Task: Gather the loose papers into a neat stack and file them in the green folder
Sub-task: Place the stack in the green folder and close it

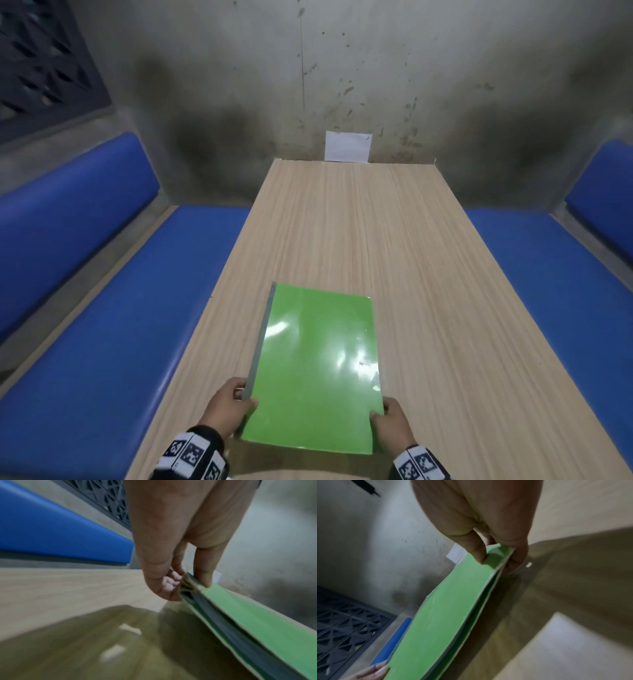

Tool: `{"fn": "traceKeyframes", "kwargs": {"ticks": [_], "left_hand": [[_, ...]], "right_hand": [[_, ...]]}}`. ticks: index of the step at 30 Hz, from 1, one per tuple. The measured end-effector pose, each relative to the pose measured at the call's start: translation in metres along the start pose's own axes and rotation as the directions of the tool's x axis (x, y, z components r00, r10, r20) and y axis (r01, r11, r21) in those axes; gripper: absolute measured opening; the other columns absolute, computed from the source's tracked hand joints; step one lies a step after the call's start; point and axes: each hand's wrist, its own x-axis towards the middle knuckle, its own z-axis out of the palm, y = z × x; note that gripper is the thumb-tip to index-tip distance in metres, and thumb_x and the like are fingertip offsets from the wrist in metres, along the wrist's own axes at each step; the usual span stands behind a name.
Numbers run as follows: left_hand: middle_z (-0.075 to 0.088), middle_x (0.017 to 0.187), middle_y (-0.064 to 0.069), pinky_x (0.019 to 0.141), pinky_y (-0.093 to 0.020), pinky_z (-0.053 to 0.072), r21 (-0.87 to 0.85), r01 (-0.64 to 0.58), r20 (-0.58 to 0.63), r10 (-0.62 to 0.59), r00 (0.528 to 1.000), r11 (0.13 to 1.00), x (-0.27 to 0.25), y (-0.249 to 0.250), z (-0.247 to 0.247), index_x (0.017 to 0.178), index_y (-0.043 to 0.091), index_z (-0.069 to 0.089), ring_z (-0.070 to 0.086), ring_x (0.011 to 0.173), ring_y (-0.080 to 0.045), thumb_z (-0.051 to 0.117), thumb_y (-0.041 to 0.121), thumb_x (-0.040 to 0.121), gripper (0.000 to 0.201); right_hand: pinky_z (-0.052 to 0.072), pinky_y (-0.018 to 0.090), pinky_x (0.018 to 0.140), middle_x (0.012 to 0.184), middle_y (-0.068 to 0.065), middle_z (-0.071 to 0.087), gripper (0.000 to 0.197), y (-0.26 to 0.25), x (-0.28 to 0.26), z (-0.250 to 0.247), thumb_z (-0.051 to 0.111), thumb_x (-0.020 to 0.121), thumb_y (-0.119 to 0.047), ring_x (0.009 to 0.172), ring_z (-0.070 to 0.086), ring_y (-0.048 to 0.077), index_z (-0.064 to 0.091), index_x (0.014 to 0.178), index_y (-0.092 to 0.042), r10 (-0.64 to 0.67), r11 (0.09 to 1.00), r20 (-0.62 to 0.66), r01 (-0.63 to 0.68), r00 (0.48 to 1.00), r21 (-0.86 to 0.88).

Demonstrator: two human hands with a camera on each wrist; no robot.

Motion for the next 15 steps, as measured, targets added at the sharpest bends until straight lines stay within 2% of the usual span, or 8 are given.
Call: {"fn": "traceKeyframes", "kwargs": {"ticks": [3, 4, 6, 8, 11, 13, 15], "left_hand": [[0.054, 0.109, -0.013, 0.082, -0.033, 0.043, -0.036, 0.013, -0.067, -0.016, 0.998, 0.999, 0.003, -0.012, -0.018, 0.121, 0.003, 0.05, 0.052, 0.099, -0.029, 0.057, -0.001, 0.084, 0.037], [0.055, 0.109, -0.014, 0.084, -0.035, 0.044, -0.039, 0.02, -0.085, -0.023, 0.996, 0.999, 0.006, -0.018, -0.021, 0.121, 0.002, 0.05, 0.053, 0.1, -0.03, 0.057, -0.002, 0.084, 0.038], [0.058, 0.114, -0.018, 0.092, -0.04, 0.045, -0.027, 0.035, -0.113, -0.038, 0.993, 0.999, 0.01, -0.029, -0.024, 0.123, 0.001, 0.051, 0.055, 0.103, -0.032, 0.06, -0.001, 0.082, 0.042], [0.061, 0.109, -0.018, 0.094, -0.041, 0.046, -0.011, 0.05, -0.149, -0.051, 0.987, 0.999, 0.012, -0.039, -0.027, 0.122, 0.001, 0.053, 0.057, 0.1, -0.032, 0.063, -0.001, 0.08, 0.043], [0.061, 0.101, -0.015, 0.084, -0.036, 0.046, -0.023, 0.053, -0.21, -0.056, 0.976, 0.998, 0.012, -0.045, -0.026, 0.121, 0.005, 0.051, 0.057, 0.091, -0.029, 0.064, 0.0, 0.079, 0.044], [0.062, 0.104, -0.017, 0.077, -0.032, 0.044, -0.004, 0.032, -0.24, -0.033, 0.97, 0.999, 0.01, -0.044, -0.023, 0.116, 0.006, 0.052, 0.057, 0.089, -0.028, 0.063, 0.001, 0.079, 0.039], [0.061, 0.105, -0.015, 0.078, -0.031, 0.045, 0.046, 0.004, -0.242, 0.007, 0.97, 0.999, 0.007, -0.042, -0.02, 0.115, 0.006, 0.053, 0.056, 0.09, -0.027, 0.062, 0.003, 0.08, 0.036]], "right_hand": [[0.046, 0.02, 0.066, 0.107, 0.01, 0.057, 0.025, -0.009, 0.0, 0.023, 0.044, 0.09, 0.0, 0.086, 0.054, 0.02, 0.049, 0.115, -0.001, 0.005, 0.999, 0.029, -0.004, 1.0, -0.036], [0.047, 0.02, 0.068, 0.107, 0.01, 0.056, 0.028, -0.011, -0.001, 0.029, 0.045, 0.09, -0.001, 0.087, 0.053, 0.019, 0.048, 0.118, -0.001, 0.014, 0.999, 0.029, -0.013, 0.999, -0.042], [0.049, 0.029, 0.082, 0.112, 0.013, 0.058, 0.031, -0.013, -0.003, 0.038, 0.048, 0.089, -0.002, 0.09, 0.053, 0.02, 0.048, 0.12, -0.001, 0.031, 0.998, 0.011, -0.03, 0.999, -0.059], [0.047, 0.032, 0.09, 0.113, 0.012, 0.059, 0.033, -0.016, -0.007, 0.044, 0.053, 0.087, -0.003, 0.092, 0.054, 0.021, 0.048, 0.12, -0.004, 0.026, 0.996, -0.028, -0.029, 0.999, -0.089], [0.045, 0.029, 0.089, 0.113, 0.011, 0.058, 0.04, -0.017, -0.011, 0.046, 0.057, 0.083, -0.006, 0.102, 0.058, 0.026, 0.045, 0.121, -0.008, -0.002, 0.988, -0.057, -0.007, 0.998, -0.155], [0.043, 0.025, 0.083, 0.103, 0.007, 0.054, 0.039, -0.019, -0.012, 0.045, 0.057, 0.083, -0.008, 0.094, 0.054, 0.021, 0.046, 0.12, -0.008, -0.02, 0.98, -0.062, 0.007, 0.998, -0.201], [0.04, 0.023, 0.078, 0.098, 0.004, 0.048, 0.038, -0.021, -0.013, 0.046, 0.057, 0.082, -0.009, 0.09, 0.049, 0.018, 0.047, 0.118, -0.006, -0.037, 0.97, -0.059, 0.022, 0.998, -0.243]]}}
